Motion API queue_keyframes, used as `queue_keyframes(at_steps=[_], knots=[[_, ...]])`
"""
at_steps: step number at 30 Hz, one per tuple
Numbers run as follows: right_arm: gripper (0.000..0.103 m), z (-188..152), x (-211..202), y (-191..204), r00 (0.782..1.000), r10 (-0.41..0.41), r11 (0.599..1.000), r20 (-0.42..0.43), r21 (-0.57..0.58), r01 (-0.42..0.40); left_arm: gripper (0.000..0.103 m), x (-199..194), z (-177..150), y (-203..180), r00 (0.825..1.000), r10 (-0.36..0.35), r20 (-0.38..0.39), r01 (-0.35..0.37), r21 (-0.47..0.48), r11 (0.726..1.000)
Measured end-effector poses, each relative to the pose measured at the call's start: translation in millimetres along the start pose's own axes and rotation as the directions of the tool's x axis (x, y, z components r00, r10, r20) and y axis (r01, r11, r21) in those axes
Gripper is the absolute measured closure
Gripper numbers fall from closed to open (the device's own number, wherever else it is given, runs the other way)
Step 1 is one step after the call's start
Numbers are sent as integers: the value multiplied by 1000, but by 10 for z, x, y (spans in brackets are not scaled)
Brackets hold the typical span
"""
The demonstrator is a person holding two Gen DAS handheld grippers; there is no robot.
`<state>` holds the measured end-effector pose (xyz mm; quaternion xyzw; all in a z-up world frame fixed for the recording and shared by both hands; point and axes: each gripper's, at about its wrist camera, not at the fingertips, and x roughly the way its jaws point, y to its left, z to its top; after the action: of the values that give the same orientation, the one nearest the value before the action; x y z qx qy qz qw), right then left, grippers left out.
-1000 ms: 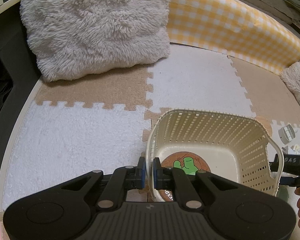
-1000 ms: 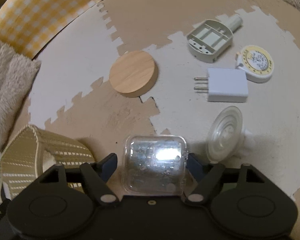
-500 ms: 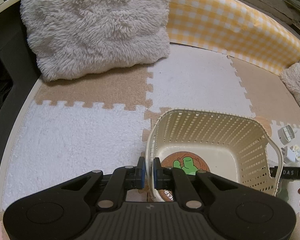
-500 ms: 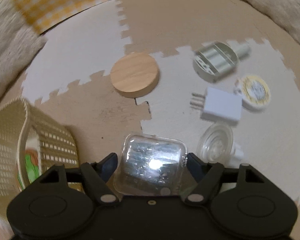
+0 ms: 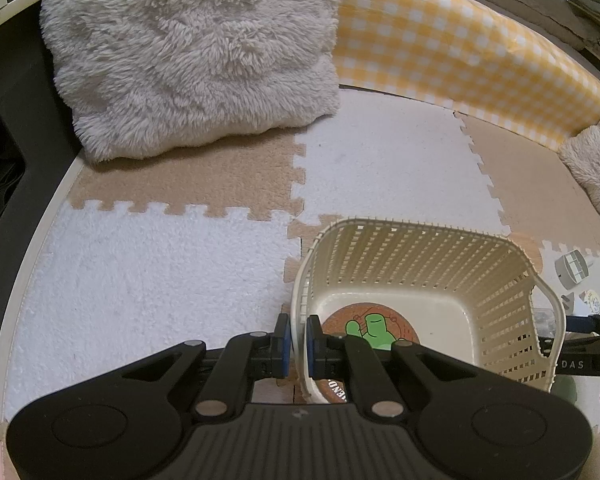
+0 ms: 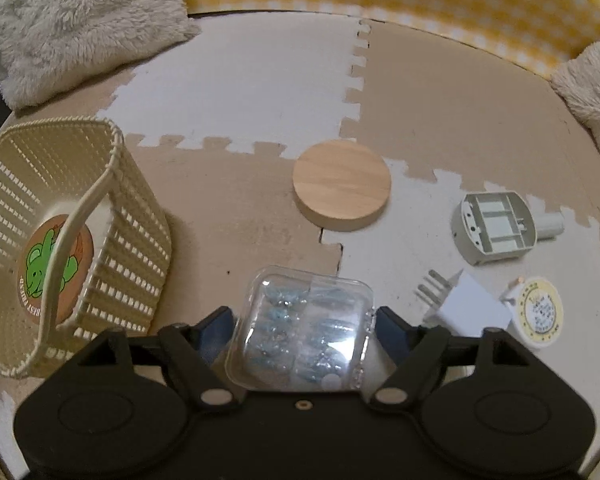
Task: Organize rigid objects
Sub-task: 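Lift the clear plastic box with the right gripper toward the basket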
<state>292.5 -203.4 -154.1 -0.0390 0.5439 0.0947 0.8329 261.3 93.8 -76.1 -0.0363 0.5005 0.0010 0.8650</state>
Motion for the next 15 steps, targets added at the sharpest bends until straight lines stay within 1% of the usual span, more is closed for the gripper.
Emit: queue_keyframes(at_steps=[4,10,15], knots=[[20,-15,-37,23,1000,-24,999,-19,46,25,95,0,1,2,1000,0,0,0,0,1000],[20,-64,5,-20,998,-51,988,-48,146,58,95,1,1,1,1000,0,0,0,0,1000],[22,-70,62,-50,998,-40,981,-45,187,47,95,1,1,0,1000,0,0,0,0,1000]])
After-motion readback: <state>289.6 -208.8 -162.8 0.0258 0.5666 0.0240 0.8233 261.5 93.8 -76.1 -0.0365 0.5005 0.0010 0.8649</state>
